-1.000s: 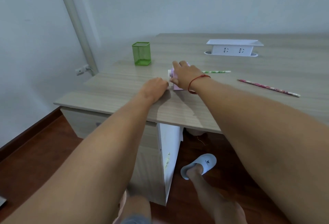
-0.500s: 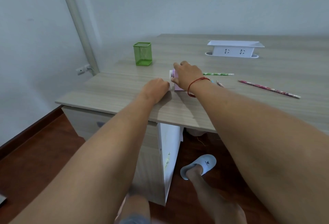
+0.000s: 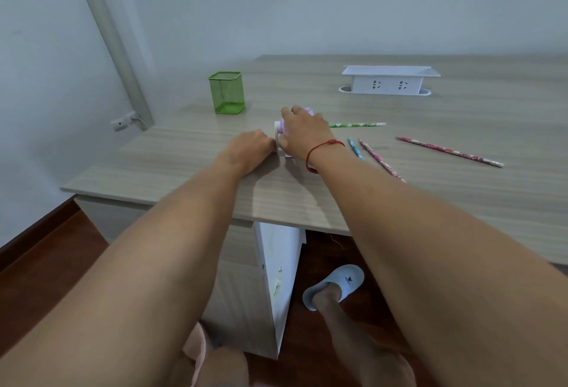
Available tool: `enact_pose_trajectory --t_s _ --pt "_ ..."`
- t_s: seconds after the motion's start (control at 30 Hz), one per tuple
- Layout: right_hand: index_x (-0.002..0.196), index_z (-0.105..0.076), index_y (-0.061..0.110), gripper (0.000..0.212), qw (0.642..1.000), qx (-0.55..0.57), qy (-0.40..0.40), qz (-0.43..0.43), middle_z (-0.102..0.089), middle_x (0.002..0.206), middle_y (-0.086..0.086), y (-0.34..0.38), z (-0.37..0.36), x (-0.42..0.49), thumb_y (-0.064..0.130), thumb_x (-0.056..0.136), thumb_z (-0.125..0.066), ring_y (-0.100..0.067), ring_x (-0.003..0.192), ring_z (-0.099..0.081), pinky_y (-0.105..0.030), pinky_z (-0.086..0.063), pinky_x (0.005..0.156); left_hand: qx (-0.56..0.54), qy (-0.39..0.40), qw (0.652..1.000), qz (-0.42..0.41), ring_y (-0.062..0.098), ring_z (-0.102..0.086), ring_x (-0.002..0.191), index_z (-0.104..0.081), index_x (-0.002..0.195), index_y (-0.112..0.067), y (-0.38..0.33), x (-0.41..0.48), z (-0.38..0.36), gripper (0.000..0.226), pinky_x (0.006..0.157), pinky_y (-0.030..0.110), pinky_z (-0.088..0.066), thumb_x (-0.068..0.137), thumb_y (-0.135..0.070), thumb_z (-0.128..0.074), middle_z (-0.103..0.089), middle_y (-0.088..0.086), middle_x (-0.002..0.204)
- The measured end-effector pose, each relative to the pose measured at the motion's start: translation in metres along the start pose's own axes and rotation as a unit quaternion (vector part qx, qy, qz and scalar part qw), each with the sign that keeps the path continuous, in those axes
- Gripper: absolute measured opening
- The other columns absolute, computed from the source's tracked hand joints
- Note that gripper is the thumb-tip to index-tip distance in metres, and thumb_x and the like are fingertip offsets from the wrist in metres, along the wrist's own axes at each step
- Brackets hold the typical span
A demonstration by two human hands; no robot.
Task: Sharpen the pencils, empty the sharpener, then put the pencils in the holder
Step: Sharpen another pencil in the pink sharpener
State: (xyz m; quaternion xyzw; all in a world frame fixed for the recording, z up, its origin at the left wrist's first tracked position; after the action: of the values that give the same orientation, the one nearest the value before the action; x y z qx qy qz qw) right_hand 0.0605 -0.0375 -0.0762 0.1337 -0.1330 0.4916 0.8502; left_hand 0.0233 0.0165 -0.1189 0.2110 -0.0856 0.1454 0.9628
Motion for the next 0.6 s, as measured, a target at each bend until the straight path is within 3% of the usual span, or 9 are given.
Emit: enact_pose_trajectory --t_s 0.13,0.23,0.3,0.47,0.6 --pt "0.125 -0.049 0.011 0.038 1.000 -0.013 0.007 0.019 -0.053 0.128 -0.009 0.001 -0.002 0.001 0.026 0.090 -0.049 -0.034 0.114 -0.053 -0.044 -0.047 0.094 -0.004 -0.007 1.000 0.021 0.041 -0.061 0.098 -0.060 0.114 -0.003 0.017 0.018 0.016 0.026 0.070 0.038 -0.043 0.095 -0.007 -0.042 -0.063 0.025 0.103" --pt "0.126 -0.048 0.012 0.036 1.000 -0.019 0.005 0.011 -0.052 0.129 -0.009 -0.002 0.002 0.001 0.025 0.093 -0.047 -0.034 0.115 -0.052 -0.043 -0.046 0.093 0.027 -0.020 0.999 0.010 0.038 -0.058 0.108 -0.063 0.107 -0.001 0.023 0.030 0.030 0.026 0.078 0.040 -0.050 0.092 0.002 -0.042 -0.065 0.023 0.100" --pt "0.126 -0.048 0.011 0.035 1.000 -0.021 0.009 0.010 -0.052 0.129 -0.009 -0.001 0.002 0.001 0.023 0.094 -0.046 -0.034 0.116 -0.052 -0.044 -0.047 0.095 0.036 -0.032 0.999 0.014 0.036 -0.057 0.107 -0.065 0.105 -0.003 0.026 0.031 0.038 0.027 0.072 0.041 -0.047 0.091 0.003 -0.042 -0.065 0.022 0.097" --pt "0.127 -0.050 0.012 0.035 0.999 -0.015 0.028 0.002 -0.053 0.129 -0.011 -0.002 -0.002 0.006 0.023 0.093 -0.051 -0.035 0.119 -0.053 -0.041 -0.046 0.097 0.017 -0.091 0.996 0.008 0.038 -0.058 0.101 -0.063 0.107 -0.003 0.035 0.026 0.066 0.024 0.065 0.040 -0.041 0.096 -0.004 -0.041 -0.065 0.022 0.095" --pt "0.128 -0.049 0.011 0.037 0.999 -0.023 0.044 0.008 -0.052 0.131 -0.014 -0.002 -0.001 0.008 0.027 0.094 -0.051 -0.036 0.120 -0.053 -0.041 -0.043 0.097 -0.027 -0.113 0.993 0.016 0.041 -0.060 0.093 -0.060 0.101 -0.001 0.033 0.011 0.077 0.024 0.067 0.044 -0.043 0.100 -0.013 -0.039 -0.064 0.024 0.095"
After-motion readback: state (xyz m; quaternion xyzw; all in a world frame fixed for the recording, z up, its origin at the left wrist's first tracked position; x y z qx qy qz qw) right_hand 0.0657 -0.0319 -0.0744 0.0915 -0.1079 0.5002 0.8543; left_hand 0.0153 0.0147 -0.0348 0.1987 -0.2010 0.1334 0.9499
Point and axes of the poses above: each hand's wrist, its own x-axis towards the middle knuckle, its own z-axis out of the back of the hand, y = z × x, the point moved 10 cm from there along x, towards the middle knuckle
